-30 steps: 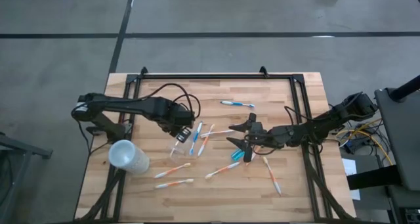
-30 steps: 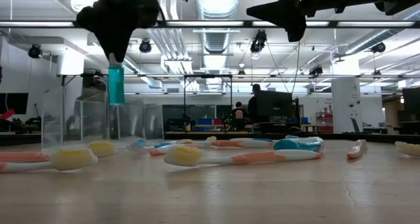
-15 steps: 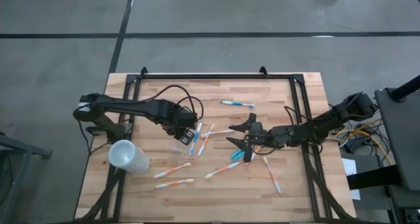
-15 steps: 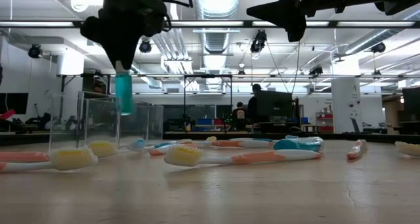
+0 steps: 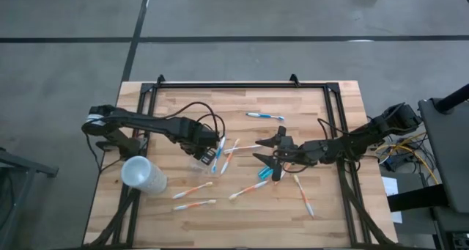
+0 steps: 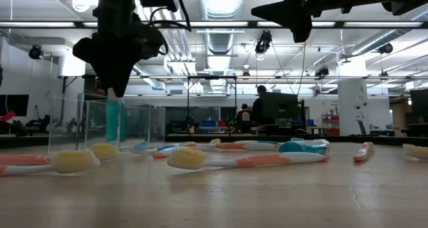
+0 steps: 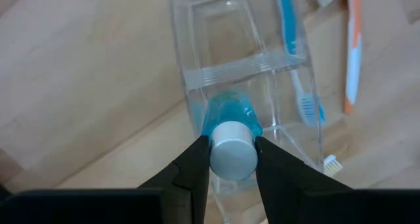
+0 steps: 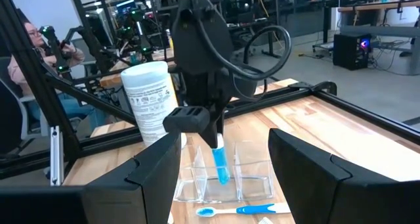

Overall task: Pick & Place toothbrushing station
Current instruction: Put the left mouthwash bottle into the transparent organizer

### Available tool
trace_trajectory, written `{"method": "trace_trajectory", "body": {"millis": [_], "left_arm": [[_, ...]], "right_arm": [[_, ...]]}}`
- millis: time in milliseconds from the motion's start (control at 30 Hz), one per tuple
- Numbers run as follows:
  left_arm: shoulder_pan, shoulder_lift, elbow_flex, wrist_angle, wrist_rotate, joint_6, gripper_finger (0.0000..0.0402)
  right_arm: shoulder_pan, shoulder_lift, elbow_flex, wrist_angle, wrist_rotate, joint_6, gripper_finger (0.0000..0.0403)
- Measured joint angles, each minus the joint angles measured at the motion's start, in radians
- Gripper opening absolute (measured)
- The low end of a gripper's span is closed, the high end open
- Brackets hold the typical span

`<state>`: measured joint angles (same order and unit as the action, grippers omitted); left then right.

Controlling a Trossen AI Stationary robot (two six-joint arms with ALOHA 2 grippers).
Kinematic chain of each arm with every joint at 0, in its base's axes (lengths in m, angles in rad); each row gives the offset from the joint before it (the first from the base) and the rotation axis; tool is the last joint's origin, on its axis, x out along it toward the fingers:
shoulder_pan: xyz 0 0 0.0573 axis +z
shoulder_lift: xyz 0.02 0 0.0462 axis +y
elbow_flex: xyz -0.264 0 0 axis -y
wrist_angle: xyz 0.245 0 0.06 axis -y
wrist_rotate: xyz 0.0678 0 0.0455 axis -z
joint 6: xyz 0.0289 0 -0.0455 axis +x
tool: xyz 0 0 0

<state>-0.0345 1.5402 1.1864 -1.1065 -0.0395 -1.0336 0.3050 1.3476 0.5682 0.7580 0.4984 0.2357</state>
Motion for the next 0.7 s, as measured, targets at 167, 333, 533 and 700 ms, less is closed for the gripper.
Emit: {"method": "trace_trajectory", "body": {"millis": [167,333,533,700], "left_arm": [[0.000,0.000,-0.017,0.019,0.032,-0.018,0.0108],[0.000,-0.001,-0.017,0.065,0.039,-0.008,0.0108],[0.000,-0.001,-0.017,0.086,0.040,-0.007,0.0108],[0.000,-0.002,-0.031,0.087,0.044,-0.010,0.0108]], "right_arm": [[0.000,0.000,0.000,-0.003,0.000,-0.003,0.0224],[0.000,0.000,0.000,-0.027,0.000,-0.003,0.0224],[0.000,0.000,0.000,-0.029,0.000,-0.002,0.0224],[0.000,0.000,0.000,-0.029,0.000,-0.003,0.0224]]}}
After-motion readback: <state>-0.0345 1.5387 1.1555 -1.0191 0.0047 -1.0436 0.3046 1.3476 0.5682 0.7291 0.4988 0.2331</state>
